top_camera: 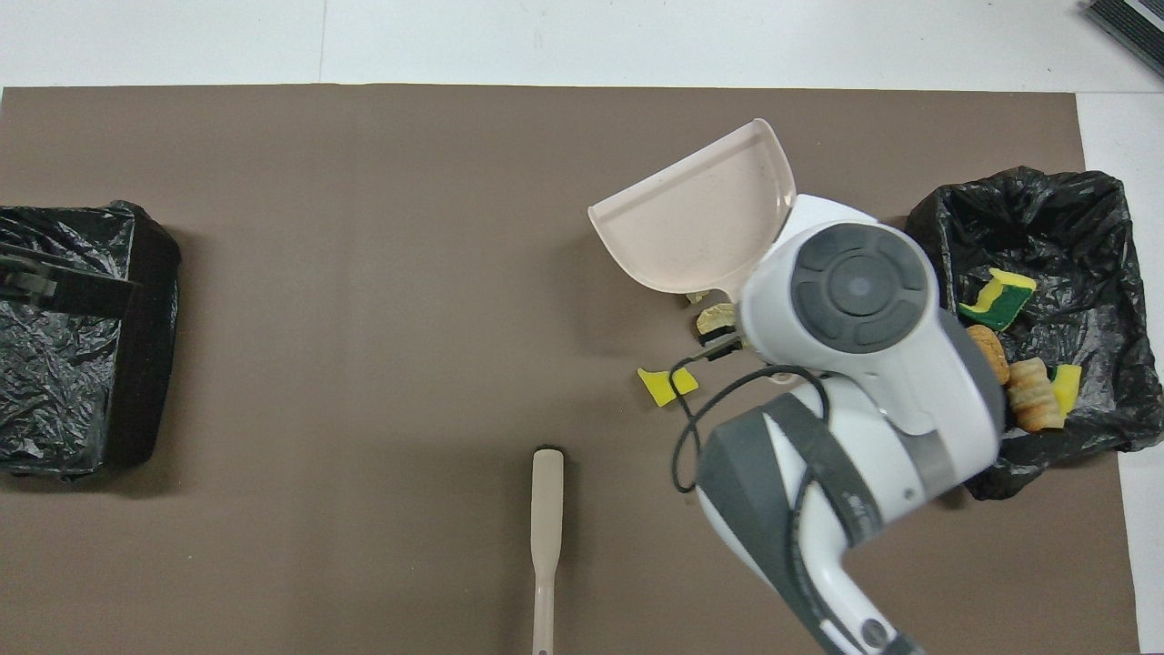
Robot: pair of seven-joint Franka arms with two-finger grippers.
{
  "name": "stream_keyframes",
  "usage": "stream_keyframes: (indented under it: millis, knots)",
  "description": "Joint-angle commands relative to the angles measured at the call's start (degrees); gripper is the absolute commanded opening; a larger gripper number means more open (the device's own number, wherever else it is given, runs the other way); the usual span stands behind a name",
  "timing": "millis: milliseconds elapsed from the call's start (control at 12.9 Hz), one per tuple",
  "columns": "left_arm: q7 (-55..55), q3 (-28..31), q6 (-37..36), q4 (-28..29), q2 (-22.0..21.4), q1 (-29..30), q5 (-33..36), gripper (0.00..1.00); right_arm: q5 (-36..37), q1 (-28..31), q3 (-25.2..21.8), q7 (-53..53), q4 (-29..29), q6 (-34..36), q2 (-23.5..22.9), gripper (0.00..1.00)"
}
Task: Sweep and dump trash in bin
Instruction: 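Tip the dustpan into the bin with the right gripper, then set the dustpan down on the mat with the right gripper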
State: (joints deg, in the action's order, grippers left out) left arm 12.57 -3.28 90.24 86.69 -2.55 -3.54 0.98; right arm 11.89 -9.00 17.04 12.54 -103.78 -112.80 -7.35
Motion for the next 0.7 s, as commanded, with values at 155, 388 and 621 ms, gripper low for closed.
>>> stream_keyframes:
  millis: [155, 388, 621]
  knots:
    - [0.9, -0.8, -3.4, -6.1, 3.4, 0.5, 0.2, 1.00, -4.3, -6.8, -0.3, 21.2, 16.0, -3.0, -15.5, 0.00]
    - [0.4, -0.9, -3.7, -5.2, 2.6, 0.6, 0.3, 1.00, -4.2, -11.9, -0.3, 29.1, 17.4, -10.4, -20.9, 0.00]
    - [0.4, -0.9, -4.4, -5.1, 2.5, 0.7, 0.3, 1.00, -4.7, -14.8, -0.3, 32.0, 17.2, -15.1, -23.9, 0.00]
